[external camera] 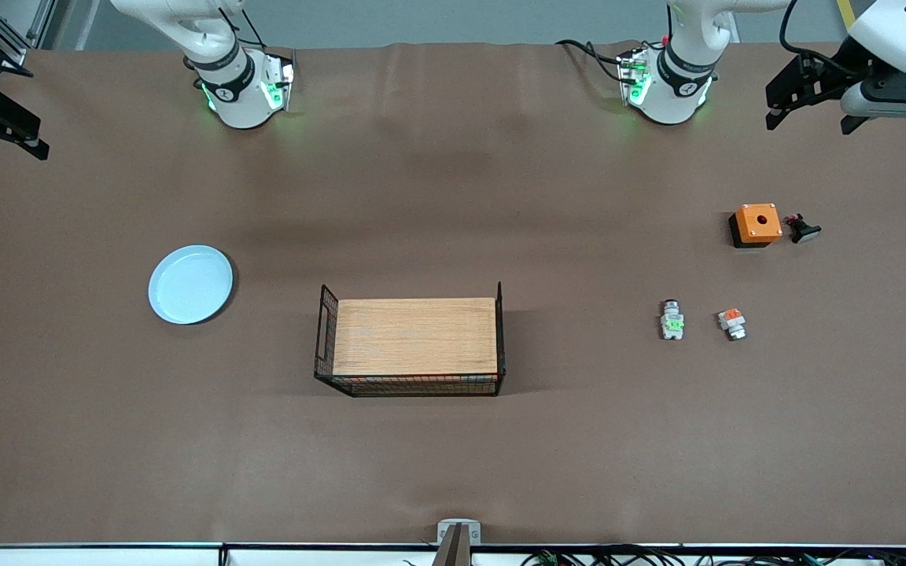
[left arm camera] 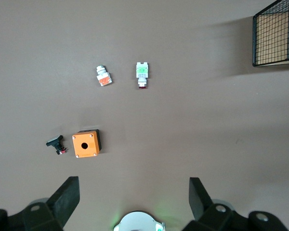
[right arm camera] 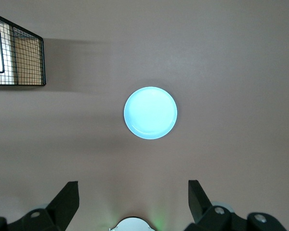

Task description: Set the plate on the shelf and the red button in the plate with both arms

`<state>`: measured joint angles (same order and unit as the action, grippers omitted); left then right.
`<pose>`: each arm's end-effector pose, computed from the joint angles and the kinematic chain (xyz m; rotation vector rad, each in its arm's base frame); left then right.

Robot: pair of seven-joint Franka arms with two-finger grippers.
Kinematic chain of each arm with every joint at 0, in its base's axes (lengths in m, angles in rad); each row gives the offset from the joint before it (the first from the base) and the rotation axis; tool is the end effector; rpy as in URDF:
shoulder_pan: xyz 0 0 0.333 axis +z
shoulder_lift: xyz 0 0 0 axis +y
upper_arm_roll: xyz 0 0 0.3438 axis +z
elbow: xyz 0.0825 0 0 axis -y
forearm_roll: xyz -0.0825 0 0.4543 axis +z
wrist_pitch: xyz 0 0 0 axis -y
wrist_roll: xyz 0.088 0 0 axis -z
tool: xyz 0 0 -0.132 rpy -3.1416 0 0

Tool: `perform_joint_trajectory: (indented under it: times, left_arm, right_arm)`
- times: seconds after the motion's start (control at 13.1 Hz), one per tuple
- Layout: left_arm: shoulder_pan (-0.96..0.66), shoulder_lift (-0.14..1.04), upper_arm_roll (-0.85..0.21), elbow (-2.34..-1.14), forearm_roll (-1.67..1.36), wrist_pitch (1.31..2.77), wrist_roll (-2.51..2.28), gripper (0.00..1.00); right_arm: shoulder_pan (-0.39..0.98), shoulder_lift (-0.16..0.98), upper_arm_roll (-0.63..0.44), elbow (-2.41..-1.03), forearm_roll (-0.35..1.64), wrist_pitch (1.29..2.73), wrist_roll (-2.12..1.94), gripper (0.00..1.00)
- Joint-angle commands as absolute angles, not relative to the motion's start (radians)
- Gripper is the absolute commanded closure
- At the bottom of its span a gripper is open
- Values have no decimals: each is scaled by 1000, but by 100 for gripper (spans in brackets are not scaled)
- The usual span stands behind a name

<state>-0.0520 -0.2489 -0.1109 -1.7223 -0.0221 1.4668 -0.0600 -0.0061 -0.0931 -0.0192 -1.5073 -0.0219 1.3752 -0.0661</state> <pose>0.5183 -0.0961 0.6793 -3.1314 0.1592 0.0117 0.5686 -0.0182 0.7000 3.1225 0.0579 -0.0623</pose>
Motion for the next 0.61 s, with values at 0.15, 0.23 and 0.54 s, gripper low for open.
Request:
perform_joint_trajectory:
  times: [0.15, 0.23, 0.54]
  left_arm:
    - [-41, -255, -118, -1712, -38, 1457, -60, 0]
    - [-41, -253, -118, -1712, -38, 1459, -61, 0]
    - [-49, -177, -124, -1713, -46, 1499, -61, 0]
  right_arm:
    - [-8, -78, -17, -1477, -8, 1359, -54, 0]
    - [-8, -78, -17, -1477, -8, 1359, -54, 0]
    - [-9, -71, -17, -1479, -8, 1362, -55, 0]
